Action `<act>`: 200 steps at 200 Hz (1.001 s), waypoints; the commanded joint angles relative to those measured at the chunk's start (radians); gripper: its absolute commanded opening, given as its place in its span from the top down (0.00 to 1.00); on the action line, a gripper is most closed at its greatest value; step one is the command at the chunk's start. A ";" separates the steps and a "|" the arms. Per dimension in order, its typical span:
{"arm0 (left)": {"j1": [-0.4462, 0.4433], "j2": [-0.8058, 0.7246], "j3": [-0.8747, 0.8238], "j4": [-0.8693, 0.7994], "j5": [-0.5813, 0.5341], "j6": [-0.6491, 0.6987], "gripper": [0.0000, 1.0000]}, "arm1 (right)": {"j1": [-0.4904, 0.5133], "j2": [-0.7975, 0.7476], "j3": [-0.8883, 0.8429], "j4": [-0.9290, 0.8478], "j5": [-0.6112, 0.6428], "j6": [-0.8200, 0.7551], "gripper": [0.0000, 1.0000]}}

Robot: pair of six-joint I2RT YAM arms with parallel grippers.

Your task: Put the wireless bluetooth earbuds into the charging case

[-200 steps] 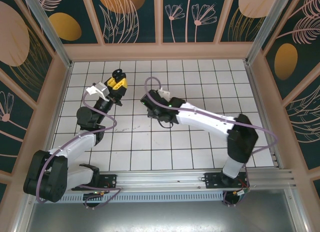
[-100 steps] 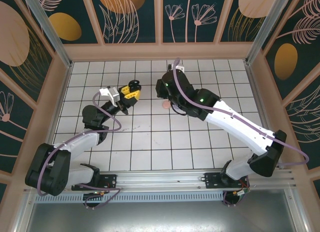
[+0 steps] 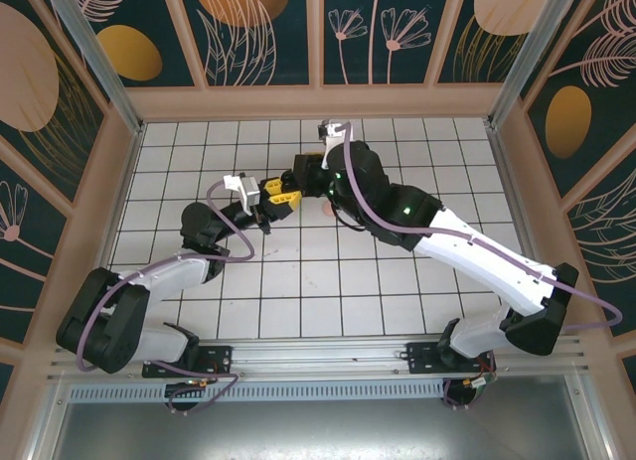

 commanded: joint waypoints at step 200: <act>-0.010 -0.034 0.026 0.053 0.007 -0.007 1.00 | 0.040 0.006 -0.077 0.068 0.068 0.036 0.81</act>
